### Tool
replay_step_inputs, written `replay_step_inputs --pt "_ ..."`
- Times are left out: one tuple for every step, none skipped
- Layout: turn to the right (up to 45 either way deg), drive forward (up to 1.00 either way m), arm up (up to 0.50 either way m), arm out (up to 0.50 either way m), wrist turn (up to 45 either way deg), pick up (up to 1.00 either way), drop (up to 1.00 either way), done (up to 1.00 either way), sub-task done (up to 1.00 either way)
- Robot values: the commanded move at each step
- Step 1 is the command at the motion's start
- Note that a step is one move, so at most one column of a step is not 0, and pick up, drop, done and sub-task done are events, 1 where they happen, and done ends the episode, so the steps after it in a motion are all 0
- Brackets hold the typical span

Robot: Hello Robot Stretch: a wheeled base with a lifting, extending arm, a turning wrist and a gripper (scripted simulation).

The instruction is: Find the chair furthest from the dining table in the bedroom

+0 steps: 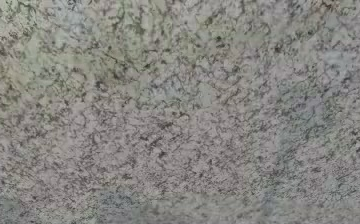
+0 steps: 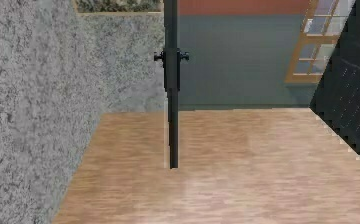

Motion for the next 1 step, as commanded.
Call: replay_step_inputs --pt "-45.0 0.00 0.00 0.00 0.0 0.00 0.00 0.00 0.00"
